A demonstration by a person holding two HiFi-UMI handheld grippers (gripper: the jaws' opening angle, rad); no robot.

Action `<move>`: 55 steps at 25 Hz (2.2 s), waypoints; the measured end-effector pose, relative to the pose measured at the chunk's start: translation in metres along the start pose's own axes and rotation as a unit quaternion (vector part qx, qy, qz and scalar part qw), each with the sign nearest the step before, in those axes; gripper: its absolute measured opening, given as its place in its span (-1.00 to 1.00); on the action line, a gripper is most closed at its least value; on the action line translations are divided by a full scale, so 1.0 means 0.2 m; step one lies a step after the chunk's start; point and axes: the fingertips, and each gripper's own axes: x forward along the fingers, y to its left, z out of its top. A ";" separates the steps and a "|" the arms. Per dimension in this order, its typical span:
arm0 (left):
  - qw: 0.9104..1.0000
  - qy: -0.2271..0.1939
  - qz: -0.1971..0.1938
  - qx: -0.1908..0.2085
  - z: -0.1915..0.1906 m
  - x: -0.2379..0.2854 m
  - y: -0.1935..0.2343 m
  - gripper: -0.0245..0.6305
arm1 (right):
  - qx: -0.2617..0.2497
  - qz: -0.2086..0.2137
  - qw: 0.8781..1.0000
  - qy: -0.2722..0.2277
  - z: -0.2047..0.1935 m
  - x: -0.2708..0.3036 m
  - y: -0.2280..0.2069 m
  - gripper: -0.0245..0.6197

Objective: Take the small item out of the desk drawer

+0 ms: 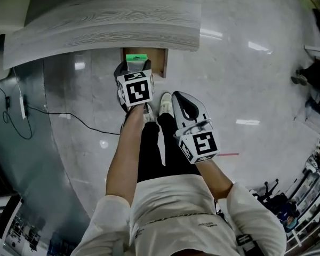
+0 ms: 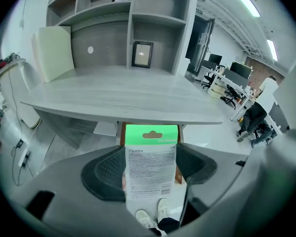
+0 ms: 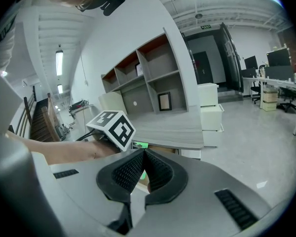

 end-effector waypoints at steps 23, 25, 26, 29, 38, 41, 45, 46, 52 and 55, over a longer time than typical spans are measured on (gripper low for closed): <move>0.996 -0.084 -0.022 0.015 0.21 -0.79 -0.09 0.08 | -0.020 -0.007 0.999 -0.040 0.52 -0.25 0.24 -0.82; 0.995 -0.092 -0.024 0.019 0.22 -0.85 -0.11 0.08 | -0.023 -0.007 0.999 -0.045 0.56 -0.28 0.25 -0.82; 0.995 -0.096 -0.026 0.020 0.23 -0.88 -0.12 0.08 | -0.024 -0.007 0.999 -0.048 0.58 -0.29 0.26 -0.83; 0.993 -0.116 -0.030 0.025 0.28 -1.01 -0.13 0.08 | -0.025 -0.007 0.998 -0.056 0.65 -0.31 0.30 -0.83; 0.986 -0.159 -0.027 0.036 0.40 -1.34 -0.12 0.08 | -0.043 -0.001 0.997 -0.069 0.77 -0.42 0.42 -0.83; 0.983 -0.175 -0.030 0.038 0.46 -1.42 -0.11 0.08 | -0.046 0.000 0.996 -0.076 0.83 -0.43 0.45 -0.83; 0.979 -0.194 -0.034 0.050 0.50 -1.48 -0.10 0.08 | -0.053 -0.005 0.995 -0.087 0.91 -0.45 0.47 -0.83; 0.978 -0.197 -0.036 0.052 0.51 -1.49 -0.10 0.08 | -0.055 -0.006 0.995 -0.089 0.93 -0.46 0.47 -0.83; 0.972 -0.224 -0.039 0.060 0.56 -1.61 -0.12 0.08 | -0.058 -0.013 0.993 -0.105 1.01 -0.49 0.46 -0.83; 0.968 -0.238 -0.040 0.067 0.59 -1.65 -0.13 0.08 | -0.059 -0.012 0.992 -0.114 1.05 -0.49 0.46 -0.83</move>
